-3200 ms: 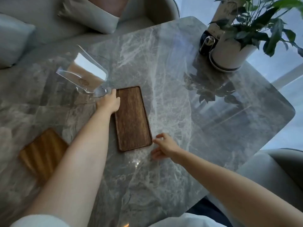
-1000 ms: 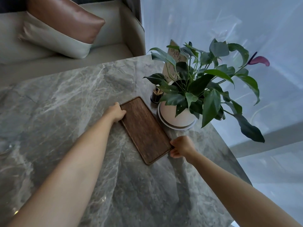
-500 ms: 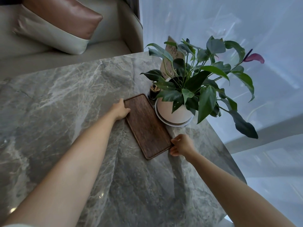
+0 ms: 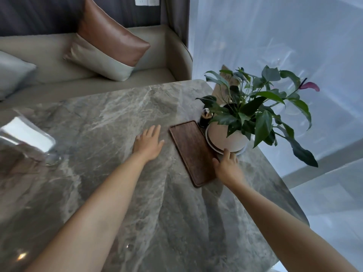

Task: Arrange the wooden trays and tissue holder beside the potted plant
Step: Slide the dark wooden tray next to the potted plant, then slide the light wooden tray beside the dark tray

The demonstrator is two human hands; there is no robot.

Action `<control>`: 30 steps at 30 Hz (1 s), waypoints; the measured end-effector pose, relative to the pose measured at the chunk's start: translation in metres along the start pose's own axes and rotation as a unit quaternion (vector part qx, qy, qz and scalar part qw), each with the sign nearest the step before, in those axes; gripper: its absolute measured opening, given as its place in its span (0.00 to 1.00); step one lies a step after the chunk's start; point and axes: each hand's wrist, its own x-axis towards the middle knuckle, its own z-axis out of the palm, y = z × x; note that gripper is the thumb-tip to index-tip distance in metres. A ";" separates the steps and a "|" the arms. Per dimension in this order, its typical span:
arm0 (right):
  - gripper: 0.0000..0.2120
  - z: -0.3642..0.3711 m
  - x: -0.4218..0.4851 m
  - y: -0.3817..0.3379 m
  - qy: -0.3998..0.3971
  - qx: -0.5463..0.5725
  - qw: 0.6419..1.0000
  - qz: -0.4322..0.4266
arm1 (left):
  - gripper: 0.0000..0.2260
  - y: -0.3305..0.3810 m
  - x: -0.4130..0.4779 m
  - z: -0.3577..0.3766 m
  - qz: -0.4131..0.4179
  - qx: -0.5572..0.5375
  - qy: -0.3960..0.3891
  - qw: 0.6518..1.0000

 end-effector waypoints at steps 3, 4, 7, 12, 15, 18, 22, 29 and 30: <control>0.31 0.004 -0.013 -0.027 0.015 -0.037 0.999 -0.028 | 0.27 -0.031 -0.027 -0.010 0.001 0.042 0.017 0.999; 0.32 0.007 -0.018 -0.037 0.019 -0.043 0.998 -0.039 | 0.27 -0.043 -0.037 -0.013 -0.002 0.052 0.021 0.998; 0.34 0.020 -0.038 -0.070 0.033 -0.078 0.992 -0.095 | 0.27 -0.080 -0.071 -0.026 -0.016 0.084 0.033 0.996; 0.35 0.050 -0.078 -0.138 0.029 -0.117 0.976 -0.180 | 0.27 -0.150 -0.133 -0.049 -0.055 0.097 0.051 0.992; 0.35 0.072 -0.108 -0.184 0.024 -0.131 0.967 -0.217 | 0.28 -0.197 -0.173 -0.062 -0.081 0.095 0.064 0.990; 0.35 0.096 -0.144 -0.226 0.011 -0.138 0.956 -0.257 | 0.27 -0.244 -0.212 -0.073 -0.113 0.100 0.067 0.986; 0.35 0.131 -0.191 -0.278 -0.007 -0.139 0.943 -0.301 | 0.27 -0.304 -0.258 -0.081 -0.156 0.084 0.067 0.982; 0.35 0.191 -0.271 -0.335 -0.040 -0.146 0.923 -0.353 | 0.27 -0.384 -0.327 -0.079 -0.207 0.071 0.049 0.975; 0.35 0.198 -0.280 -0.340 -0.044 -0.146 0.922 -0.357 | 0.27 -0.392 -0.335 -0.078 -0.212 0.073 0.049 0.973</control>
